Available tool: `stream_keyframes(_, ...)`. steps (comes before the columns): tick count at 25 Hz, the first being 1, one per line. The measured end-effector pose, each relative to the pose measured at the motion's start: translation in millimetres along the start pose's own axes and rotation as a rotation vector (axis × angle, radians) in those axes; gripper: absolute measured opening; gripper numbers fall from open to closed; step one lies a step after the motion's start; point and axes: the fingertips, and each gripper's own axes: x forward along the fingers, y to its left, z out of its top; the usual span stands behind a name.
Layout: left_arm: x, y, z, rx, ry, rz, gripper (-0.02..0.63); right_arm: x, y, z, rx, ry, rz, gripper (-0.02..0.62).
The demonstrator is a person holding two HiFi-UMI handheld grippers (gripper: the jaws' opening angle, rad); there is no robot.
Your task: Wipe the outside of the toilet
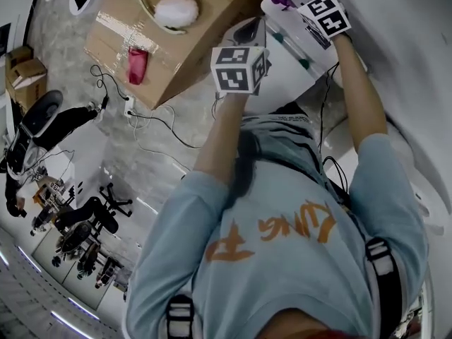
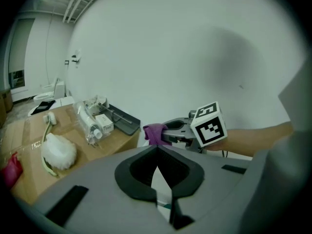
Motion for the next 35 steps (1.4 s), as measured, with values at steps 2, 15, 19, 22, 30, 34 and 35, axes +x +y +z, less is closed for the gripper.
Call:
stream_keyframes(2, 1, -2, 0, 0.000, 0.002, -0.002, 0.025, 11, 2, -7, -0.038, 0.037, 0.018, 0.080)
stream_keyframes(15, 8, -7, -7, 0.028, 0.035, 0.008, 0.025, 25, 6, -30, -0.306, 0.100, 0.040, 0.066)
stream_keyframes(19, 3, -7, -2, 0.034, 0.024, 0.012, 0.025, 20, 8, -35, -0.329, 0.107, 0.048, 0.062)
stream_keyframes(22, -1, -4, -2, 0.034, 0.017, 0.021, 0.025, 13, 7, -41, -0.316, 0.102, 0.055, 0.061)
stream_keyframes(30, -6, -10, -11, 0.045, 0.024, 0.013, 0.025, -8, 6, -56, -0.231, 0.088, 0.039, 0.063)
stream_keyframes(34, -6, -18, -14, 0.048, 0.027, 0.004, 0.025, -23, 3, -64, -0.191, 0.080, 0.016, 0.063)
stream_keyframes(35, -6, -20, -14, 0.050, 0.027, 0.002, 0.025, -26, 3, -65, -0.186, 0.079, 0.009, 0.063)
